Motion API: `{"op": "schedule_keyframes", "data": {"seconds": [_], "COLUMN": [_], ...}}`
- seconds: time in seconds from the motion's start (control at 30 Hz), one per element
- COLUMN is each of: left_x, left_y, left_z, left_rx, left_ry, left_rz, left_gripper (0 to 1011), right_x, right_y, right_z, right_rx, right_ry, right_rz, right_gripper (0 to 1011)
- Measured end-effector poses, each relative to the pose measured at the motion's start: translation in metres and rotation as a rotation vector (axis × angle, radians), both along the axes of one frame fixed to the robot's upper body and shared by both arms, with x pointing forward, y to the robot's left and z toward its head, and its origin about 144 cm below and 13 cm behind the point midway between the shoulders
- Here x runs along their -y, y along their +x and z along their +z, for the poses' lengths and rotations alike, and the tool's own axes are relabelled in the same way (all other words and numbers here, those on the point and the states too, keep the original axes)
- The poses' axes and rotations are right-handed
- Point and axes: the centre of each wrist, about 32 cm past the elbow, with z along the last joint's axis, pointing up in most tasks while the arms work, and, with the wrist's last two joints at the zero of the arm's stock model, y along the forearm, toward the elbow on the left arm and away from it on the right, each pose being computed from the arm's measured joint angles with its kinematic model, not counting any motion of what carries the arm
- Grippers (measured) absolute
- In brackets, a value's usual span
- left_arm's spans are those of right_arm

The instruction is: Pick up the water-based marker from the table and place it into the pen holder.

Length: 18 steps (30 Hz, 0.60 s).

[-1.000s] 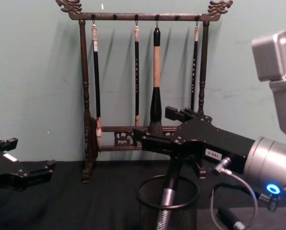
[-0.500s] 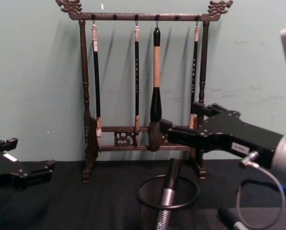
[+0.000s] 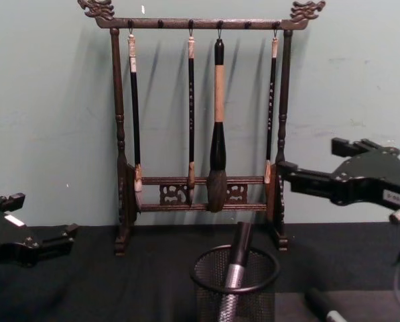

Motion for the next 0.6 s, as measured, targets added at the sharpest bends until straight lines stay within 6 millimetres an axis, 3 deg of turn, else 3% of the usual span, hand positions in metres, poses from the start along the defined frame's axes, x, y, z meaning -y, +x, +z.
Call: {"op": "schedule_keyframes", "data": {"seconds": [0.6], "left_x": [0.0], "left_y": [0.0], "left_z": [0.0], "left_rx": [0.0], "left_ry": [0.0], "left_rz": [0.0], "left_gripper": [1009], "right_x": [0.008], "right_y": [-0.018], "right_z": [0.0], "right_rx": [-0.126], "right_ry": [0.001], "right_rz": [-0.125], "right_gripper": [1002]}}
